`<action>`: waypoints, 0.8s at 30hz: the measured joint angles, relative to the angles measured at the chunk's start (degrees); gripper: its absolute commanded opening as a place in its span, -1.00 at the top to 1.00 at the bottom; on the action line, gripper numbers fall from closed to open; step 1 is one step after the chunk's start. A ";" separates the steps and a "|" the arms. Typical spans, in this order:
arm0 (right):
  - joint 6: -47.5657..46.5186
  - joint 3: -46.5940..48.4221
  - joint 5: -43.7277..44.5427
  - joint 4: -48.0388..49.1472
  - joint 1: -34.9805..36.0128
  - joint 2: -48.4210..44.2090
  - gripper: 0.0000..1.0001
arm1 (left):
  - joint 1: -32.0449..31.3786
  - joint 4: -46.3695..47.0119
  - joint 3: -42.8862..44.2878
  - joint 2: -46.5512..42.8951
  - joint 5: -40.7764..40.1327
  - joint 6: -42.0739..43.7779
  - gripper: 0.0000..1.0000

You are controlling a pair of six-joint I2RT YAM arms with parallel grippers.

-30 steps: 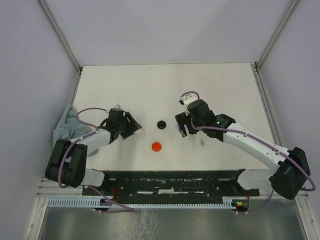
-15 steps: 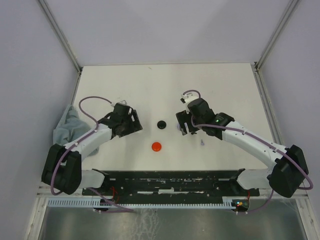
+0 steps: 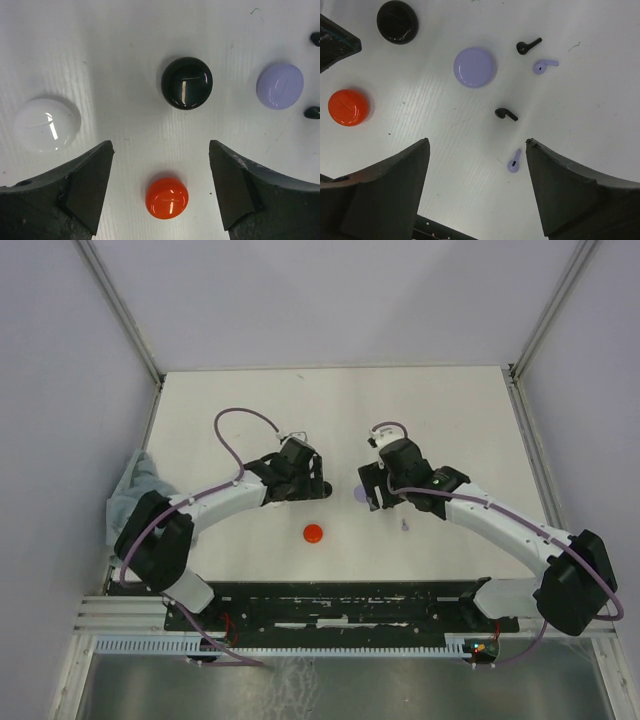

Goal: Insert the wireless bluetooth earbuds into the charging case
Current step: Pick up the charging case at the center of the board.

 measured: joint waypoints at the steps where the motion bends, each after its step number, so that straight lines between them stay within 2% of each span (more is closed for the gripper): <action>1: 0.00 -0.37 0.02 -0.07 -0.15 -0.11 -0.74 | -0.68 0.00 0.83 1.60 -0.26 0.02 -0.68; 11: 0.50 -2.93 -0.07 -0.52 -2.62 -1.86 -0.77 | -3.96 1.14 7.58 13.18 -2.56 1.75 -0.61; 24: 0.92 -3.19 -1.07 -0.61 -4.31 -2.05 -0.77 | -3.96 2.49 11.74 19.78 -3.74 2.82 -0.42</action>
